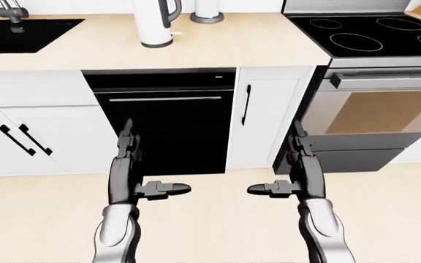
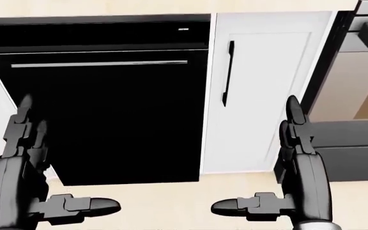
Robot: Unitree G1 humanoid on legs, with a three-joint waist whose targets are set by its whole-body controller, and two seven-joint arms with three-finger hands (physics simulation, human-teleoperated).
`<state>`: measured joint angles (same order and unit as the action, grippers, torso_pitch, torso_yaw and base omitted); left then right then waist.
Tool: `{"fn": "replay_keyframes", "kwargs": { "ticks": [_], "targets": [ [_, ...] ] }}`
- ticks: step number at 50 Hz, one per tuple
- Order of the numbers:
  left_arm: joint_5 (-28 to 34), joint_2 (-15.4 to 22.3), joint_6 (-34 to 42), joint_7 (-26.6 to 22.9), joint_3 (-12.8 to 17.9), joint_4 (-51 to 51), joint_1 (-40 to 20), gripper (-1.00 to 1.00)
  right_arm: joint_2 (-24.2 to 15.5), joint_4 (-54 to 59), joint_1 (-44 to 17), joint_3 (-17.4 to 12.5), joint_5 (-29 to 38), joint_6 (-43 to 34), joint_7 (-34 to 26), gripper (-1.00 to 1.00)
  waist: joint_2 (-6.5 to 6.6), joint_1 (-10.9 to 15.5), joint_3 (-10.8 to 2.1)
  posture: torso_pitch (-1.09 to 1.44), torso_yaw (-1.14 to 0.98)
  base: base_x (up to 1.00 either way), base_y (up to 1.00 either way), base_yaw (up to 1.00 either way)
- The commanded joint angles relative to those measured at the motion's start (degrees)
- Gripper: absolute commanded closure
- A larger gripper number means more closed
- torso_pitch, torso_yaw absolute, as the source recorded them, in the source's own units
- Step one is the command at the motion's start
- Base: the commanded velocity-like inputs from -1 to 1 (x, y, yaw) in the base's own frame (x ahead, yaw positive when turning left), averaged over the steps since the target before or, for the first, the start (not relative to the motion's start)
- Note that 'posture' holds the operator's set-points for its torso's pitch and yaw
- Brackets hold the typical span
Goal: Press down the lever to turn on the electric kettle.
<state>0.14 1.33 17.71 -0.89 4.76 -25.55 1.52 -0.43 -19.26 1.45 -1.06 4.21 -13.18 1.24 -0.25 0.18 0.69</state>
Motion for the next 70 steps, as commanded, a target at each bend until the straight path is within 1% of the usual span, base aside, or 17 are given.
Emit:
{"fn": "replay_keyframes", "kwargs": {
  "ticks": [1, 13, 14, 15, 16, 22, 24, 42, 43, 45, 51, 55, 58, 60, 66, 68, 70],
  "targets": [
    [-0.17, 0.13, -1.95, 0.10, 0.07, -2.63, -0.88, -1.00, -0.13, -2.38, -0.97, -0.15, 0.03, 1.81, 0.20, -1.00, 0.07, -0.01, -0.93, 0.00, 0.00, 0.00, 0.05, 0.00],
    [-0.48, 0.15, -1.91, 0.24, 0.18, -3.34, -0.77, -1.00, -0.11, -1.75, -1.12, 0.13, 0.33, 1.95, 0.15, -1.00, 0.11, 0.05, -1.19, 0.00, 0.00, 0.00, 0.04, 0.00],
    [-0.50, 0.14, -1.83, 0.26, 0.19, -3.50, -0.80, -1.00, -0.09, -1.70, -1.10, 0.14, 0.33, 2.01, 0.16, -1.00, 0.37, -0.06, -2.14, 0.00, 0.00, 0.00, 0.05, 0.00],
    [-0.48, 0.11, -1.94, 0.28, 0.16, -3.43, -0.76, -1.00, -0.07, -1.63, -1.09, 0.12, 0.31, 2.06, 0.18, -1.00, 0.11, 0.03, -0.29, 0.00, 0.00, 0.00, 0.05, 0.00],
    [-0.39, 0.08, -2.15, 0.27, 0.02, -3.23, -0.69, -1.00, -0.08, -1.62, -1.04, 0.18, 0.35, 2.08, 0.18, -1.00, 0.42, -0.10, -1.73, 0.00, 0.00, 0.00, 0.06, 0.00],
    [-0.60, 0.02, -2.04, 0.15, -0.07, -3.92, -0.48, -1.00, 0.04, -1.36, -1.04, 0.24, 0.42, 1.56, 0.44, -1.00, -0.05, -0.27, 0.59, 0.00, 0.00, 0.00, 0.10, 0.00],
    [-0.68, 0.03, -2.22, 0.11, 0.04, -3.84, -0.41, -1.00, -0.02, -1.49, -0.98, 0.24, 0.50, 1.46, 0.49, -1.00, 0.40, -0.20, -0.68, 0.00, 0.00, 0.00, 0.00, 0.00],
    [-0.63, -0.01, -2.42, 0.23, 0.12, -3.76, -0.21, -1.00, 0.06, -1.13, -0.95, 0.63, 1.04, 1.47, 0.61, -1.00, 0.13, 0.15, -1.15, 0.00, 0.00, 0.00, 0.00, 0.00],
    [-0.62, 0.00, -2.36, 0.24, 0.11, -3.86, -0.20, -1.00, 0.04, -1.07, -0.99, 0.60, 1.03, 1.48, 0.60, -1.00, 0.37, 0.04, -2.06, 0.00, 0.00, 0.00, 0.09, 0.00],
    [-0.63, 0.00, -2.32, 0.25, 0.13, -3.95, -0.18, -1.00, 0.04, -1.10, -0.97, 0.55, 0.96, 1.54, 0.57, -1.00, 0.34, -0.08, -0.78, 0.00, 0.00, 0.00, 0.10, 0.00],
    [-0.64, 0.01, -2.41, 0.27, 0.20, -3.79, -0.23, -1.00, -0.01, -0.70, -1.17, 0.54, 1.02, 1.67, 0.57, -1.00, 1.75, -0.28, -0.13, 0.00, 0.00, 0.00, 0.10, 0.00],
    [-0.69, 0.04, -2.36, 0.26, 0.27, -3.86, -0.25, -1.00, -0.03, -0.63, -1.19, 0.57, 1.15, 1.55, 0.56, -1.00, 0.58, -0.08, 0.16, 0.00, 0.00, 0.00, 0.10, 0.00],
    [-0.69, 0.05, -2.16, 0.28, 0.27, -3.93, -0.36, -1.00, 0.03, -0.66, -1.12, 0.63, 1.18, 1.52, 0.59, -1.00, -2.09, -0.49, 0.78, 0.00, 0.00, 0.00, 0.11, 0.00],
    [-0.71, 0.08, -2.04, 0.27, 0.33, -4.19, -0.29, -1.00, 0.02, -0.69, -1.07, 0.61, 1.14, 1.59, 0.57, -1.00, -0.54, -0.47, 0.42, 0.00, 0.00, 0.00, 0.11, 0.00],
    [-0.73, 0.17, -1.85, 0.26, 0.44, -4.04, -0.64, -1.00, 0.07, -0.84, -1.06, 0.75, 1.19, 1.44, 0.55, -1.00, 0.23, -0.36, 0.53, 0.00, 0.00, 0.00, 0.11, 0.00],
    [-0.73, 0.18, -1.76, 0.24, 0.43, -4.09, -0.68, -1.00, 0.07, -0.84, -1.06, 0.75, 1.17, 1.43, 0.54, -1.00, 1.84, -0.45, 1.03, 0.00, 0.00, 0.00, 0.11, 0.00],
    [-0.79, 0.24, -1.51, 0.22, 0.57, -4.33, -0.72, -1.00, 0.06, -0.80, -1.13, 0.79, 1.21, 1.38, 0.53, -1.00, 5.53, -0.37, 0.04, 0.00, 0.00, 0.00, 0.11, 0.00]
  ]
}}
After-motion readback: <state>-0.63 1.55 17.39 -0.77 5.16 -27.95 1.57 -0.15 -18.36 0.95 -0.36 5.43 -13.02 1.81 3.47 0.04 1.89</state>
